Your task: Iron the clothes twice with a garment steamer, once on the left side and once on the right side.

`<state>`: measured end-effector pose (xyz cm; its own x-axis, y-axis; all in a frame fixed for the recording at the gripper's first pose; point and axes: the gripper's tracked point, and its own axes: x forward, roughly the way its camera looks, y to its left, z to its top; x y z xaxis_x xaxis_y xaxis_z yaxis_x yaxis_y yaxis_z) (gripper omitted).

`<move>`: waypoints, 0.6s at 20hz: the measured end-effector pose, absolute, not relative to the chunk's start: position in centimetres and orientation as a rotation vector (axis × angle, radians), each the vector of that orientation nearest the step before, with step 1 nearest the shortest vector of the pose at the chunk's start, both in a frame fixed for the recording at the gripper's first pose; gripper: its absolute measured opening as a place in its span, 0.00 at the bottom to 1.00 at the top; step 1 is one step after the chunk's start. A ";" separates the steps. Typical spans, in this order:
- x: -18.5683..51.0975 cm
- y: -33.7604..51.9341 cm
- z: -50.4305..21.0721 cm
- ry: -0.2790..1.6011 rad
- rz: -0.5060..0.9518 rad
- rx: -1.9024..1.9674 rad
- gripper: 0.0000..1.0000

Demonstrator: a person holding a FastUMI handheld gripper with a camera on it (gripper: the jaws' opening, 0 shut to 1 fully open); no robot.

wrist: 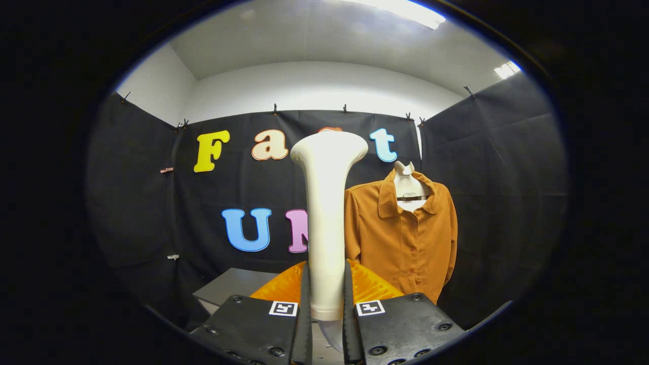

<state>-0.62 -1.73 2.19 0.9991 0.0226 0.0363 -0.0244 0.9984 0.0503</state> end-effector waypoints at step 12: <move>-0.1 -0.9 1.9 -0.021 0.032 0.056 0.27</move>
